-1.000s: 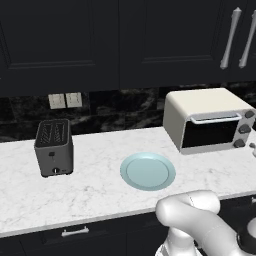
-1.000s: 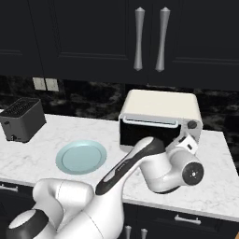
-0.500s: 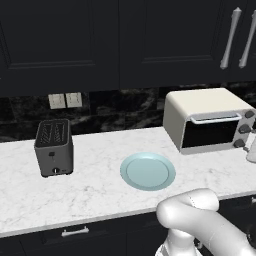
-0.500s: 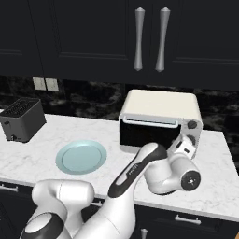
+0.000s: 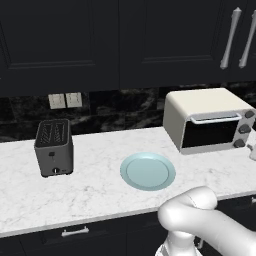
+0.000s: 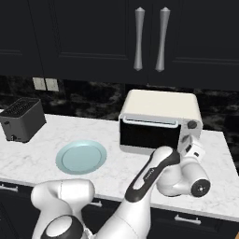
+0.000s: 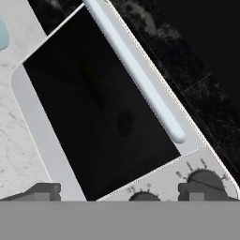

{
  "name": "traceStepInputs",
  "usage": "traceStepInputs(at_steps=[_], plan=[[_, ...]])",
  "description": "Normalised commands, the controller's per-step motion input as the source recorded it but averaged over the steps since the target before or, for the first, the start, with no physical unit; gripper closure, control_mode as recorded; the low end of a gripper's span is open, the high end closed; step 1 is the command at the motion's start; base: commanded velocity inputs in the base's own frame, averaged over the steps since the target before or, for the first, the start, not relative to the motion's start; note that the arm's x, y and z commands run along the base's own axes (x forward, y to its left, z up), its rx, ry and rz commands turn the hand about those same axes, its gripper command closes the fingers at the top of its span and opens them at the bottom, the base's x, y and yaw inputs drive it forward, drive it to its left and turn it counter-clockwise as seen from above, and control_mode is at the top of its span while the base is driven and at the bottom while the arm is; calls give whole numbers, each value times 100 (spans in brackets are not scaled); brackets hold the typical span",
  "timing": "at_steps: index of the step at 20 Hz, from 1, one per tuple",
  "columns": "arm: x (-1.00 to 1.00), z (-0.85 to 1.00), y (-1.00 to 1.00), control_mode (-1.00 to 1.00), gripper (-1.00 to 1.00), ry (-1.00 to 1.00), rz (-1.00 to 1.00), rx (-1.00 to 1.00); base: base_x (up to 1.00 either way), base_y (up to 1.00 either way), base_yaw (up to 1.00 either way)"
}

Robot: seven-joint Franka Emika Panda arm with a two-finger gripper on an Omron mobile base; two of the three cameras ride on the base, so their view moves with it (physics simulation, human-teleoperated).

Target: Pick up the kebab skewer and baguette bread, and place them inside the toaster oven. Close the toaster oven door and start by setting the timer.

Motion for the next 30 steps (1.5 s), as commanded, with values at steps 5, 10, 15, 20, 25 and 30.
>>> traceStepInputs(at_steps=[5,10,15,20,25,30], plan=[[9,0,-14,-100,-100,-12,-1,-18,0,0,0],[20,0,0,-100,-100,-4,0,-18,0,0,0],[28,0,-2,-100,-100,-2,0,-13,0,0,0],[26,0,-9,-100,-100,0,-1,-1,0,0,0],[25,-2,-4,-100,-100,0,0,0,0,0,0],[24,-10,-8,-100,-100,0,0,0,0,0,0]])
